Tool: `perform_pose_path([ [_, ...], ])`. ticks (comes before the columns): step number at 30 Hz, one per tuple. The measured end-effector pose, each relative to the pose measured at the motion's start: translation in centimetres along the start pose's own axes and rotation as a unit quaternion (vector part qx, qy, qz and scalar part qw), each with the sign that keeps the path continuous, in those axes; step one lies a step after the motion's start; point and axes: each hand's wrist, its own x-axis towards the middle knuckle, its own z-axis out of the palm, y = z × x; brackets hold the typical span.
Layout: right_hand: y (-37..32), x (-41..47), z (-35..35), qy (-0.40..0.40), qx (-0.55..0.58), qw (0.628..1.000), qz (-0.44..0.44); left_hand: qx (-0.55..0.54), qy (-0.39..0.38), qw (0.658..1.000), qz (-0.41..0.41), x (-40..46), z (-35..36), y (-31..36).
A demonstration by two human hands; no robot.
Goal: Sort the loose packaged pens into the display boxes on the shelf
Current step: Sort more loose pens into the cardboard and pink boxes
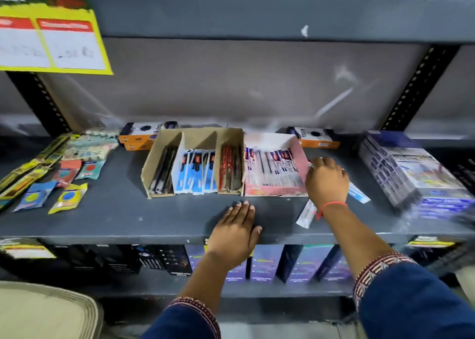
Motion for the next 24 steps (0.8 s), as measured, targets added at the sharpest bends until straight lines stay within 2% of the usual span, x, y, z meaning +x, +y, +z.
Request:
perform_pose_path([
  [4,3.5,0.5,0.0,-0.053,-0.004,0.994,0.095,0.022,-0.009,1.000,0.020,1.7,0.3,1.5],
  [7,5.3,1.0,0.1,-0.097,-0.006,0.987,0.127,0.029,-0.030,0.998,0.049,3.1,0.2,3.1],
  [9,6.1,1.5,0.1,-0.117,0.000,0.985,0.129,0.009,-0.041,0.997,0.064,4.0,0.3,4.0],
  [14,7.3,3.3,0.4,-0.166,0.015,0.980,0.108,-0.013,-0.002,0.997,0.077,4.8,1.2,4.1],
  [16,7.9,4.5,0.9,-0.182,0.025,0.978,0.103,-0.008,-0.033,0.997,0.068,4.8,0.5,4.3],
  [21,8.4,7.5,2.0,-0.236,0.031,0.966,0.104,-0.030,-0.036,0.997,0.061,4.8,0.6,4.3],
  [24,8.7,8.3,2.2,-0.244,0.044,0.961,0.118,-0.015,-0.063,0.996,0.058,4.7,0.6,4.2],
])
